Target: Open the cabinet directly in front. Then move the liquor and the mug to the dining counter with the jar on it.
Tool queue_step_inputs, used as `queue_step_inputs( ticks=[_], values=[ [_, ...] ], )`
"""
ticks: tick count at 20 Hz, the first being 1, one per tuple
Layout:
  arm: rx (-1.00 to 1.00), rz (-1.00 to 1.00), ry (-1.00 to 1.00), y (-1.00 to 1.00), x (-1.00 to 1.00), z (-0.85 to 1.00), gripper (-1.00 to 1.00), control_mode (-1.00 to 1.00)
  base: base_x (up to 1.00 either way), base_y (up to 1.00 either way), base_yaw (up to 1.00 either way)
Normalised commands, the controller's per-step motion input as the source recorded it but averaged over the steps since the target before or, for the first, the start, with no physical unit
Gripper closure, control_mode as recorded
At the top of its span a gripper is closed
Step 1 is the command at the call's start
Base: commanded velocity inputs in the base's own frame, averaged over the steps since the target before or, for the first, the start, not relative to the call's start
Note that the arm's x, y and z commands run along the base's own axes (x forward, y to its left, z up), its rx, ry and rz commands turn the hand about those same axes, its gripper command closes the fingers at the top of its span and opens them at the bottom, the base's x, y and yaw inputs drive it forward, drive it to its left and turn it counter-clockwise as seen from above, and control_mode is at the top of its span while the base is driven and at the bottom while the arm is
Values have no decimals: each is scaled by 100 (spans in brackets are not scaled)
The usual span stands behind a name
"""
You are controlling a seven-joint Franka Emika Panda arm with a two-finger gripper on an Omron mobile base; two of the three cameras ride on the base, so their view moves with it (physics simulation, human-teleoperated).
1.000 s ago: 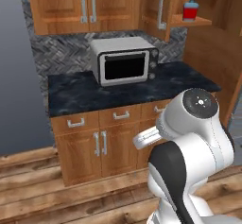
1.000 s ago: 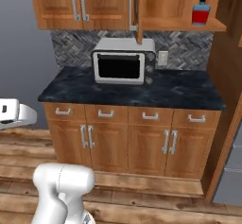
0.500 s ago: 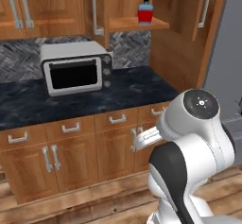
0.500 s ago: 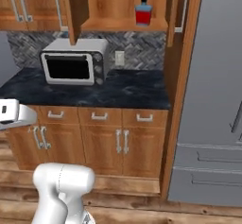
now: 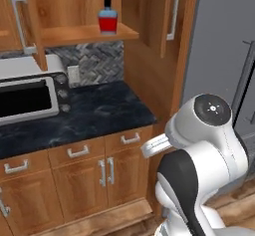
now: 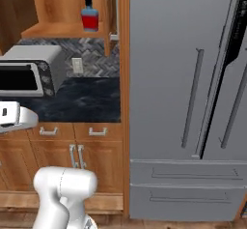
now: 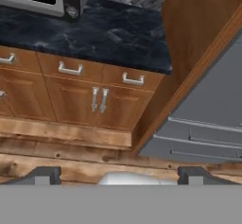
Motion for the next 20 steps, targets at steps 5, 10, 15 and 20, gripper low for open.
queue_step_inputs(
  ticks=[5,10,15,20],
  values=[
    [0,0,0,0,0,0,-100,100,76,-38,-18],
    [0,0,0,0,0,0,-100,100,51,27,-35],
    [0,0,0,0,0,0,-100,100,0,63,-15],
    [0,0,0,0,0,0,-100,100,-1,57,0]
  ],
)
